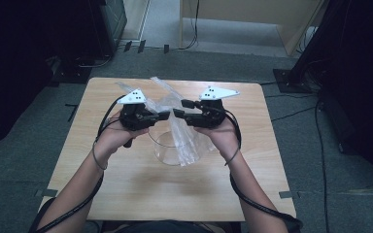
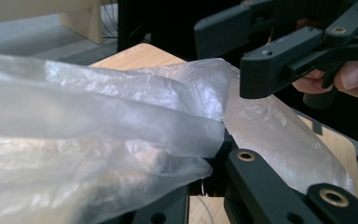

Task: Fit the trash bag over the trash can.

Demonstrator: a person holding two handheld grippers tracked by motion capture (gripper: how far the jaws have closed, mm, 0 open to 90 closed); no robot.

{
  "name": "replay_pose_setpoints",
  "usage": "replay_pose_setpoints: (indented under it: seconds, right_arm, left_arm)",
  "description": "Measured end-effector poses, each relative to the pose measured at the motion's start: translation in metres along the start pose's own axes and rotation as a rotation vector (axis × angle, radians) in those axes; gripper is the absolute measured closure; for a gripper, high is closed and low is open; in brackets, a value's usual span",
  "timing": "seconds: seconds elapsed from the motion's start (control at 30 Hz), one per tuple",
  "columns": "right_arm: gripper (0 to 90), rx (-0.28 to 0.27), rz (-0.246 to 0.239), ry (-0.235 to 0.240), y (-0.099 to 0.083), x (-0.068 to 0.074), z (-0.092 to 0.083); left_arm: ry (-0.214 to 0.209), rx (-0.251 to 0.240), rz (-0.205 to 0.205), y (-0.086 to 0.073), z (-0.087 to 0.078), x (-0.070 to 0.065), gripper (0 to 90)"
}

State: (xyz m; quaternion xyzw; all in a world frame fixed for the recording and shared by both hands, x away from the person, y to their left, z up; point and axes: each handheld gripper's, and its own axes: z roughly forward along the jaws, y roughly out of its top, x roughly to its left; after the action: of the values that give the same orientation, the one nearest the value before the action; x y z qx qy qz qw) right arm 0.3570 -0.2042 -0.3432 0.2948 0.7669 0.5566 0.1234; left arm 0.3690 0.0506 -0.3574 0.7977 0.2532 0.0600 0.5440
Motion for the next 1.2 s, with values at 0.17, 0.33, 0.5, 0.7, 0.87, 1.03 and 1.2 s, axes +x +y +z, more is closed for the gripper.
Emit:
replay_pose_setpoints:
  seconds: [0.17,0.33,0.5,0.7,0.87,1.03,1.2]
  right_arm:
    - [40.7,0.019,-0.001,-0.004,-0.004,-0.006,-0.001]
    - [34.2,0.048,0.002,0.006,-0.007,-0.009,0.002]
    - [30.7,0.084,0.003,0.013,-0.011,-0.007,0.009]
    - [28.3,0.107,0.01,0.015,-0.015,-0.006,0.015]
    - [27.1,0.133,0.001,0.014,-0.018,-0.006,0.019]
    - [26.4,0.15,0.001,0.012,-0.02,-0.006,0.022]
    - [32.7,0.186,-0.002,0.015,-0.026,-0.006,0.029]
  left_arm:
    - [0.013,-0.016,-0.005,0.001,-0.007,0.003,88.8]
    - [0.03,-0.047,-0.005,0.003,-0.013,0.005,88.7]
    - [0.032,-0.052,0.008,0.004,-0.014,0.004,88.6]
    - [0.023,-0.081,0.029,0.008,-0.018,-0.002,88.2]
    - [0.02,-0.098,0.051,0.012,-0.022,-0.007,88.2]
    - [0.003,-0.106,0.049,0.014,-0.023,-0.009,88.1]
    - [-0.001,-0.102,0.058,0.015,-0.023,-0.012,87.6]
